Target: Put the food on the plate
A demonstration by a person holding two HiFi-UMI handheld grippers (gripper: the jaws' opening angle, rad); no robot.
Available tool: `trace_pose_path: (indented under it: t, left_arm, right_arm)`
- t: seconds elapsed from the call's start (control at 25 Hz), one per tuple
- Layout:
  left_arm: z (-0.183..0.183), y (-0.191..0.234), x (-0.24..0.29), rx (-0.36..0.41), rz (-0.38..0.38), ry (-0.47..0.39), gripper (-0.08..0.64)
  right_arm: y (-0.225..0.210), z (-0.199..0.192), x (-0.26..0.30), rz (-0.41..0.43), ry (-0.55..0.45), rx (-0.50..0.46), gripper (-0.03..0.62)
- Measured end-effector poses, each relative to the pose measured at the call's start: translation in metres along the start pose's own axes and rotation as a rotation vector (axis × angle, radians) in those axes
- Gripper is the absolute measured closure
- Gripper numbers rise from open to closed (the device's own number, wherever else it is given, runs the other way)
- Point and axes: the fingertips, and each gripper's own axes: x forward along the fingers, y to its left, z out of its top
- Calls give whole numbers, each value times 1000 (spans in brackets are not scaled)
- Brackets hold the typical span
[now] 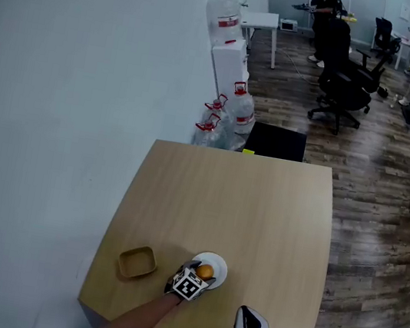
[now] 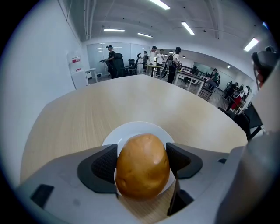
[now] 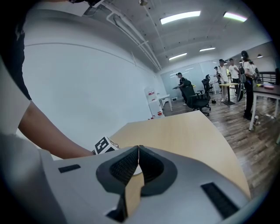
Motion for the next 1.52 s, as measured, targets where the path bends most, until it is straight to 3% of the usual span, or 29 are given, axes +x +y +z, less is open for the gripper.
trace_pose_path:
  t: [0.48, 0.84, 1.12, 1.52]
  left_arm:
    - [18, 17, 3, -32, 17, -77, 227]
    - [13, 16, -25, -39, -21, -176, 225]
    - [1, 1, -80, -103, -41, -266, 225]
    - [-19, -60, -189, -76, -71, -456, 225]
  right_arm:
    - [-10, 8, 4, -50, -8, -10, 531]
    - [32, 9, -6, -73, -27, -46, 531]
    - [81, -2, -29, -76, -37, -78, 531]
    - [128, -10, -65, -115, -79, -117, 531]
